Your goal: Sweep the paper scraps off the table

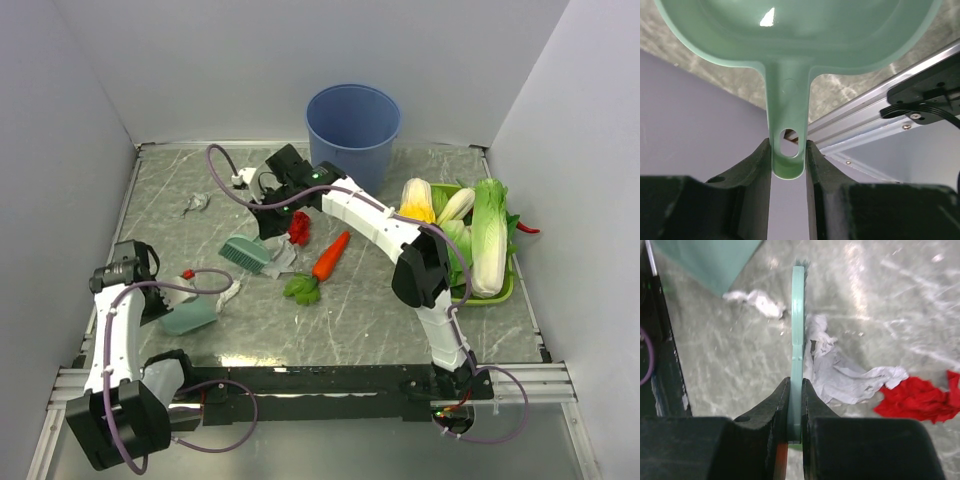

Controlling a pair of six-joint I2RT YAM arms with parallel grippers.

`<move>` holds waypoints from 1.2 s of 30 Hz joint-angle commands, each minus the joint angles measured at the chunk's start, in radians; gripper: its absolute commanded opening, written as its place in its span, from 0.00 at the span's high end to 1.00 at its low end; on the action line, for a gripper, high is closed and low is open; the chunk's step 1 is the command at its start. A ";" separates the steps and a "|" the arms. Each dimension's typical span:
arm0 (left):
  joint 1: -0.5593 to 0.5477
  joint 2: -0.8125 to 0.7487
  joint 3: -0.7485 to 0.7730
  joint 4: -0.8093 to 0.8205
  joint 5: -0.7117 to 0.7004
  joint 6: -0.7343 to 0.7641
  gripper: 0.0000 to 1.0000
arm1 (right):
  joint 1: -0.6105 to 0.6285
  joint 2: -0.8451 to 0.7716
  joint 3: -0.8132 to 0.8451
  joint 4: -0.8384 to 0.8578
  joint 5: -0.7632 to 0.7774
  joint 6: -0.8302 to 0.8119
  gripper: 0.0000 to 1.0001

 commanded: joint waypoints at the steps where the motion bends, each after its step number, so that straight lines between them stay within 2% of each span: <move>1: -0.015 -0.007 -0.039 0.008 0.025 -0.003 0.99 | -0.001 -0.061 0.030 0.049 -0.030 0.057 1.00; 8: -0.022 -0.023 -0.075 0.008 0.047 -0.034 0.99 | -0.001 -0.252 -0.131 0.018 -0.014 0.079 1.00; 14: -0.038 -0.027 -0.082 0.016 0.075 -0.054 0.99 | -0.002 -0.317 -0.188 0.010 0.108 0.079 1.00; 26: -0.140 -0.010 -0.111 0.053 0.093 -0.140 0.99 | -0.007 -0.320 -0.222 0.098 0.428 0.074 1.00; 36: -0.214 0.052 -0.102 0.074 0.061 -0.189 0.99 | 0.019 -0.187 -0.208 0.107 0.508 0.099 1.00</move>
